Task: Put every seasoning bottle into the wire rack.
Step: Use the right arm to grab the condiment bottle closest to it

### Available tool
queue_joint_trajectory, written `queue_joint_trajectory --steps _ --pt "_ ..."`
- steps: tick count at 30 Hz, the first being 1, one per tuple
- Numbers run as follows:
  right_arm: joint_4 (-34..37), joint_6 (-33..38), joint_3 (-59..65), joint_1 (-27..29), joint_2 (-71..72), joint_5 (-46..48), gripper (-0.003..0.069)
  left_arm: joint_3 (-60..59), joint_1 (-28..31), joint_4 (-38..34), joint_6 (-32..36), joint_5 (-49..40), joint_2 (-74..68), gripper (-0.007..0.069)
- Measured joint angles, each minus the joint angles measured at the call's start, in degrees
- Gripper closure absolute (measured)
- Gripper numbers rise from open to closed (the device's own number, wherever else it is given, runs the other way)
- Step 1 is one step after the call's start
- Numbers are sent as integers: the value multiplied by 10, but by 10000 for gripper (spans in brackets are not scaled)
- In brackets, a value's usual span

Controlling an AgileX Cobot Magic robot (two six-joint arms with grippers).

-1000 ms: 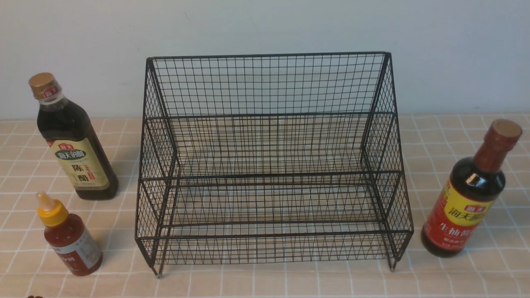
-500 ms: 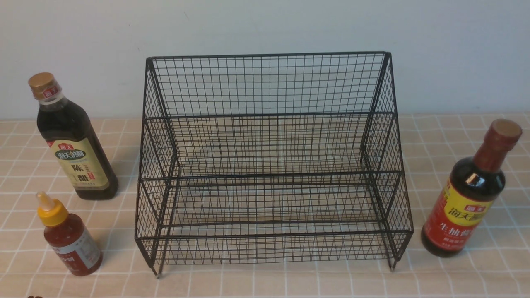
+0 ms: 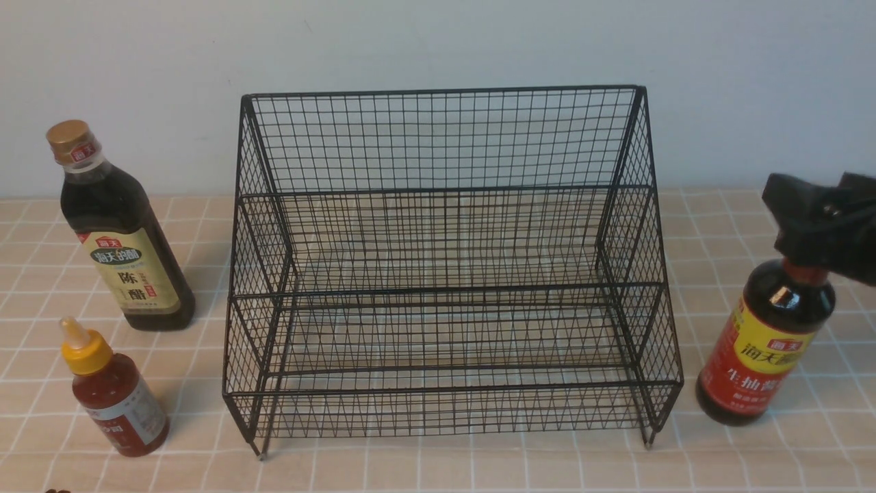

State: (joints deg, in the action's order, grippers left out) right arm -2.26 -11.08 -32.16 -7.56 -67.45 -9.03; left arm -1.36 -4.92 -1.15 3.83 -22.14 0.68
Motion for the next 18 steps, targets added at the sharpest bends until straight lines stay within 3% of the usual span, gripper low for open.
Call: queue_joint_trajectory --steps 5,8,9,15,18 --pt "-3 0 0 0 -21 8 188 0 0 0 0 0 0 631" --pt "-19 0 0 0 -22 9 277 0 0 0 0 0 0 631" --pt "-34 2 -1 0 -22 9 377 0 0 0 0 0 0 631" --pt "-71 6 -1 -4 0 35 387 0 0 0 0 0 0 631" --pt "-95 -4 -18 -5 48 94 389 0 0 0 0 0 0 631"
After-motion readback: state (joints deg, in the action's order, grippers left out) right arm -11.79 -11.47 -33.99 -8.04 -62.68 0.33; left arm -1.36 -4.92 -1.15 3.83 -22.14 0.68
